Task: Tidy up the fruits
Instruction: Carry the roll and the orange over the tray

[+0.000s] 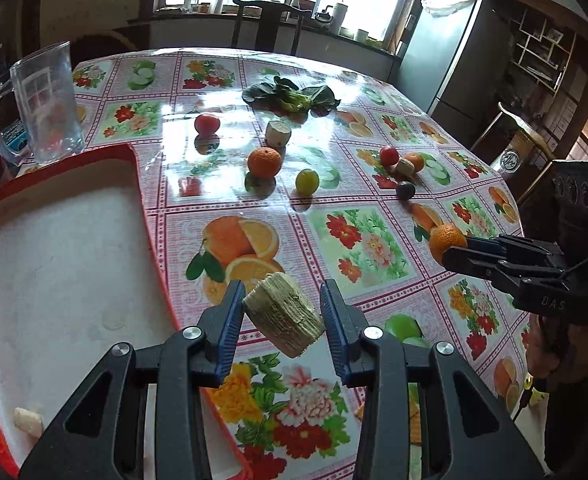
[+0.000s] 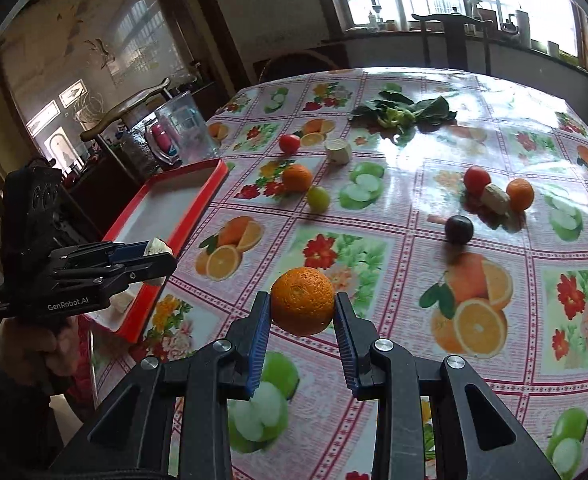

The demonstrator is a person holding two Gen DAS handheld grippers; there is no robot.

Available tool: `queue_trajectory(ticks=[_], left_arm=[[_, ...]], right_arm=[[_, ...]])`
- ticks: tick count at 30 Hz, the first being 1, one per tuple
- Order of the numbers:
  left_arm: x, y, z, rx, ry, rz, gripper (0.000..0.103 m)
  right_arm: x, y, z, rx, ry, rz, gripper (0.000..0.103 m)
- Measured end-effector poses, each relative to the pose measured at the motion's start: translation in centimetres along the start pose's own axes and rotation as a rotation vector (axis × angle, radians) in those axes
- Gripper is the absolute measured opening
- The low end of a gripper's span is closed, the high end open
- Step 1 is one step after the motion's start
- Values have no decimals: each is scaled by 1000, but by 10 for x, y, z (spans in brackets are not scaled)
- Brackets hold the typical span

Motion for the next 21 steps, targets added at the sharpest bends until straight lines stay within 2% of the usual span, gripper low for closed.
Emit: queue_trajectory(ticks=[13,21], left_arm=[[-42,-16,32,29,52,32,36],[-75,-24,46,45,86,91,36]], right_arm=[[-58,4,-22,-36,85,73,32],[-95,8,-40,-61,134,126,32]])
Point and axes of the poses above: each gripper's, at about its wrist camera, not at the fingertips, and z roughly against the way its jaws point, x to its right, y to its top, the point moved 2 cm from there along -z, roughly the way its jaws point, and after that the axes turned 4 degrees about z, right-handed, at the moved point
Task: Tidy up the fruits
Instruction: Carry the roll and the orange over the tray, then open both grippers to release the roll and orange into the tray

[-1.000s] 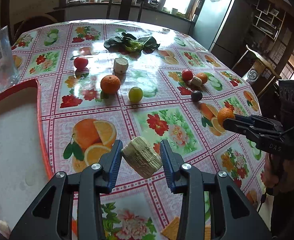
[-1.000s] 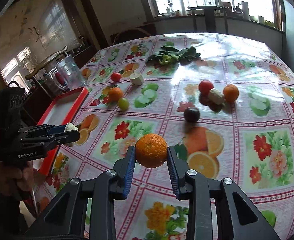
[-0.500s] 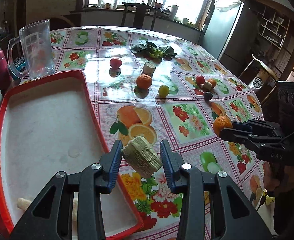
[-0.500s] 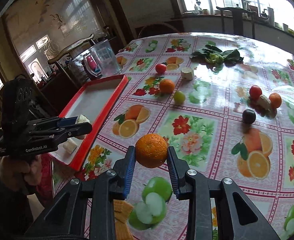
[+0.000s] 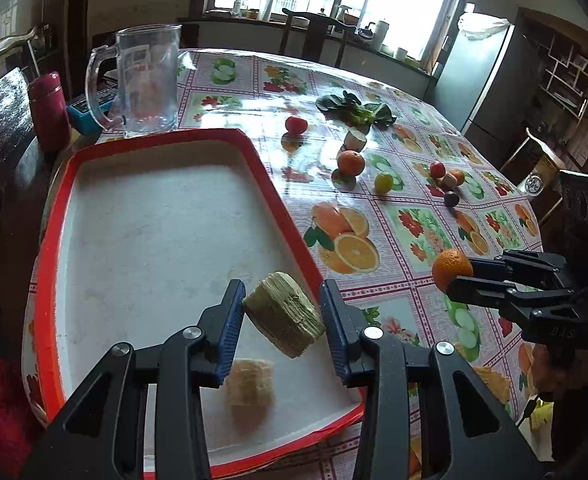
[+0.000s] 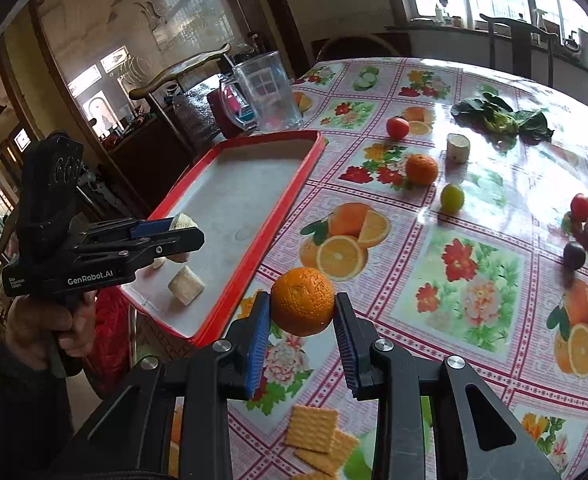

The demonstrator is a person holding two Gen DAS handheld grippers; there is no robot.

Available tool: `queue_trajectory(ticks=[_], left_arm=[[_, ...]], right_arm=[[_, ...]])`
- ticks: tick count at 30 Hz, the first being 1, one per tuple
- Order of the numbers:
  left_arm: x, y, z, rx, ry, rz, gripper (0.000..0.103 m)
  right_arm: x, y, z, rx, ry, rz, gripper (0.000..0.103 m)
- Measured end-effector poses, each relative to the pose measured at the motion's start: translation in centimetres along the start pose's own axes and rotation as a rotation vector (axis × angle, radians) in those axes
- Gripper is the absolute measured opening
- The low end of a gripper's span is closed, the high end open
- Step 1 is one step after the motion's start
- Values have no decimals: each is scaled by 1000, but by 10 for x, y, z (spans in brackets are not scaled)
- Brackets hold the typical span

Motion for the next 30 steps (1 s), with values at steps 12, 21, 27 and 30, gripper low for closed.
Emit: queue_trajectory(ticks=[12,21,27,30], left_arm=[[-50,-1,10,14,57,65,36],[-84,3,8,-4,105,105,36],[-97,-1,-4,-39,124,117,36],[-103,-2,-9,-57,131,123,36]], right_arm=[[-58,25,-40,-39,73,109,32],[-81,44,-78,-89,94,150,32],[-88,48,-103,-135,90,177,32],[-89,49,-114,-159,85,186,32]])
Point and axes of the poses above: each gripper's, at about its wrist camera, not at the fingertips, and z roughly against the way its jaws point, x to its right, y to its top, the point moved 2 cm from there along -z, roughly the way its jaws point, and after that the axes turned 4 degrees about z, right-handed, at the moved point
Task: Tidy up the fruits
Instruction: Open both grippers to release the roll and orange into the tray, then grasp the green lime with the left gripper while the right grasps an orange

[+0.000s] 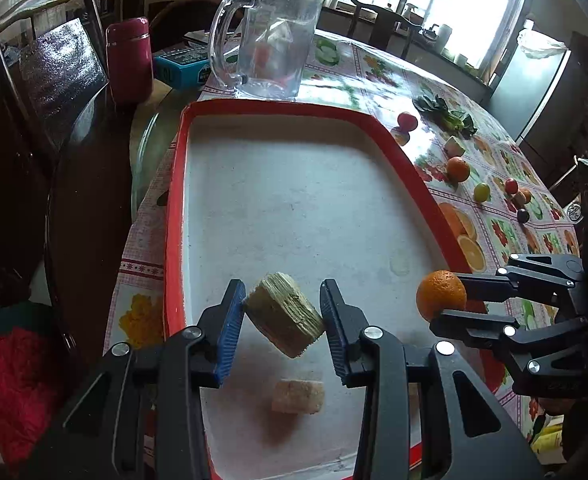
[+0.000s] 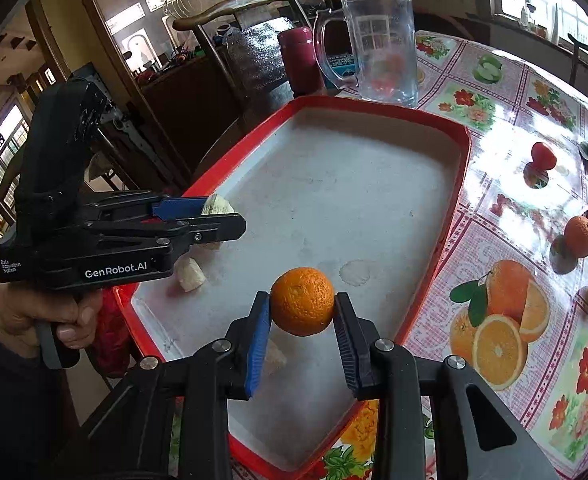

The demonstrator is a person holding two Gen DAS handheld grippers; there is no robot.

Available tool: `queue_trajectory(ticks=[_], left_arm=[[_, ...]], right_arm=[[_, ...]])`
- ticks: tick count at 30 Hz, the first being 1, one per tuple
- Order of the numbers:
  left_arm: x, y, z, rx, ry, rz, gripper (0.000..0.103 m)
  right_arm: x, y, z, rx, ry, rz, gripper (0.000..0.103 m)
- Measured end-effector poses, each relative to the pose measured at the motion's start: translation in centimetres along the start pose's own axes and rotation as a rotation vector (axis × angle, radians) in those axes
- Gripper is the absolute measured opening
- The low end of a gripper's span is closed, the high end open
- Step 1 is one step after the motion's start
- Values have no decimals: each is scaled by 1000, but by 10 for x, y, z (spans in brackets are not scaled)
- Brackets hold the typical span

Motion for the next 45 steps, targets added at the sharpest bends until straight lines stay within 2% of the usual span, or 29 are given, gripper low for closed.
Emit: queue_trajectory(ticks=[5,9,13,16,18,22,30,45], left_arm=[[0,-4,-9,-24,18,-21,37],[2,-4,-9,-28,36,-25,37],[2,-3,-6,-32,48,-21,37],[4,-4,-1,-27,53,-23,38],[6,-3,4,-16,57,-24,46],[13,-1,16,12,48,-32,46],[54,8,29,42,-8,-95,46],[147,8,17,8,-112,-230,46]], right_arm=[[-1,-2,-15,-44,-18,29,34],[-3,-4,-14,-42,-30,44,35],[-1,-6,-2,-17,-14,32,45],[1,-10,11,10,-4,22,45],[2,-12,21,27,2,11,45],[11,-23,44,65,-4,-14,45],[52,-61,83,96,-73,-118,45],[137,-138,145,142,-209,-330,45]])
Point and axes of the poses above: each gripper's, at about its wrist camera, not at the fingertips, and z roughly against the way its jaws point, x to its right, y to its top, the point moved 2 cm from there along -z, roughly the way its jaws point, and after that the axes turned 4 degrees about z, right-handed, at the moved point
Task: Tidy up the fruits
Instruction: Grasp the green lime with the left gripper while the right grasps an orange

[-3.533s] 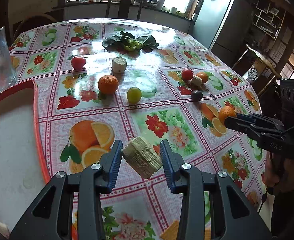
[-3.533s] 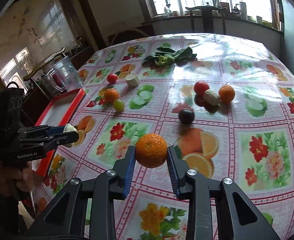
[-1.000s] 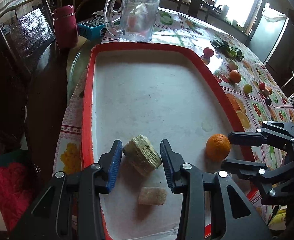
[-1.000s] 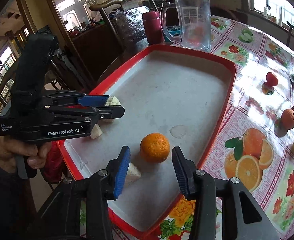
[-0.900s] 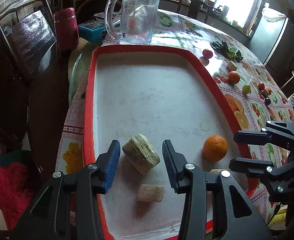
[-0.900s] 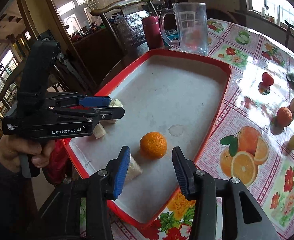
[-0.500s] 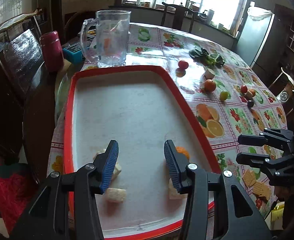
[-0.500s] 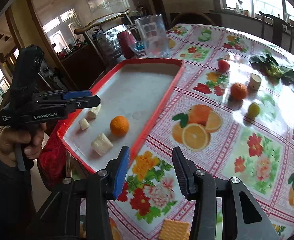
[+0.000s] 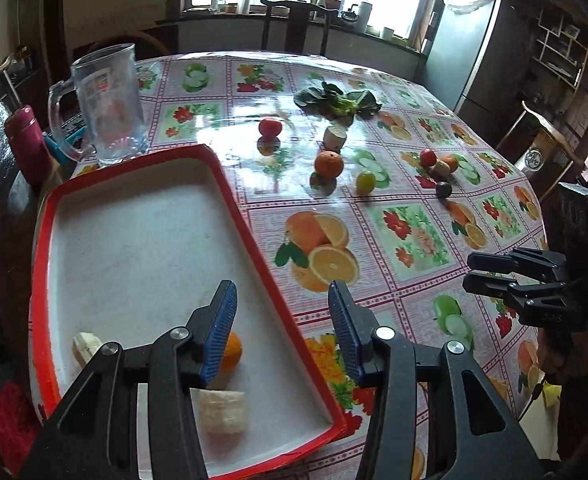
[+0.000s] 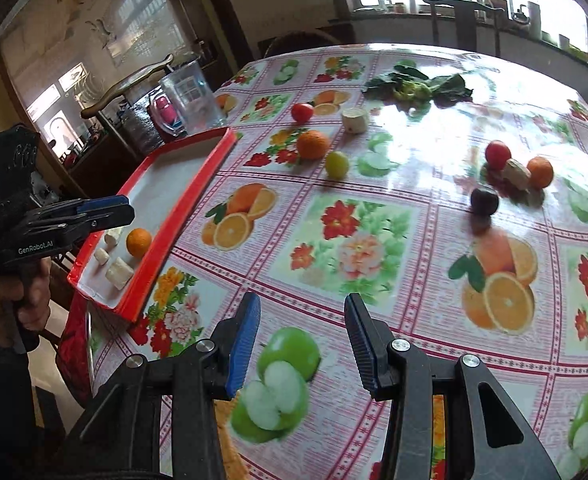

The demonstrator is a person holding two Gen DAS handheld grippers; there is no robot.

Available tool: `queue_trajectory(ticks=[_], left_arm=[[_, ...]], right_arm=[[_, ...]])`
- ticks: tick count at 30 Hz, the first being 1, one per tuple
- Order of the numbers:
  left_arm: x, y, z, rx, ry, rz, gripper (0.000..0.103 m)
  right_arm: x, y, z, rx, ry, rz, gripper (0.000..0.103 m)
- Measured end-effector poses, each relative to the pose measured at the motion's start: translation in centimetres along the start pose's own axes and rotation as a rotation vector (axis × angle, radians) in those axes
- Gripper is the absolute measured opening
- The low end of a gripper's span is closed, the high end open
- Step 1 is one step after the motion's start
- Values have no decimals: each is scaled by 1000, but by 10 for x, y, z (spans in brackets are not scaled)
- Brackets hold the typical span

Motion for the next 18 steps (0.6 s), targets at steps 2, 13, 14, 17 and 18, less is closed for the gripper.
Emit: queue_trajectory(ticks=[2,13,14,17,18], left_arm=[[11,2,-4,-7,-11,-18,46],[58,13,-29,-50,-74,-88,46],[62,15,-31,-53,-79,-93,46],[71,20,-39,-64,-105,-97,46],[74,22,-42,-66,-114,-97,46]], right_arm=[[12,-4,4,5,-17,-19,45],[62,-14,17,23,-81,-92,45],[66,-13,18,26,-85,-95,45],[77,-11,21,33,-107,-99,45],[81,-10,21,36,-115,-100,45]])
Point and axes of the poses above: each gripper's, at about its wrist camera, not at the fingertips, and z roughly against the way its jaws point, x to its right, y to its top, the point moved 2 cm from there along -z, roughly the way its jaws point, and after that the axes turned 4 degrees about z, right-handed, at the moved point
